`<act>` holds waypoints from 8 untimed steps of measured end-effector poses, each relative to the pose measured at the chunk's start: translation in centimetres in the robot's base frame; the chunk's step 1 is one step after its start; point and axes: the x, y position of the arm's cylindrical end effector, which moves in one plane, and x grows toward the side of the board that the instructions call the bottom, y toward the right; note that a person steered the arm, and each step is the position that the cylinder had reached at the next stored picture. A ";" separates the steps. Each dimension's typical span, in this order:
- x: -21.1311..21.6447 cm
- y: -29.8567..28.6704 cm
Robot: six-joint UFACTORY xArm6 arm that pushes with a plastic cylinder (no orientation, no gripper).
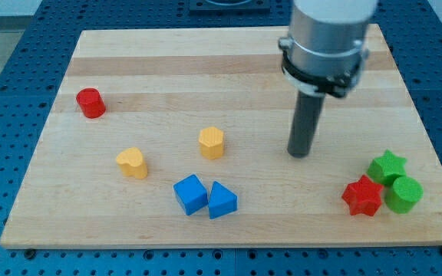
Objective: Move the yellow heart into the group of blocks
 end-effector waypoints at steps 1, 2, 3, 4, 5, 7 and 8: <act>1.0 -3.9; -0.8 -8.3; -2.5 -12.5; -2.7 -16.2; -1.7 -17.7; -2.9 -23.2; -4.8 -26.4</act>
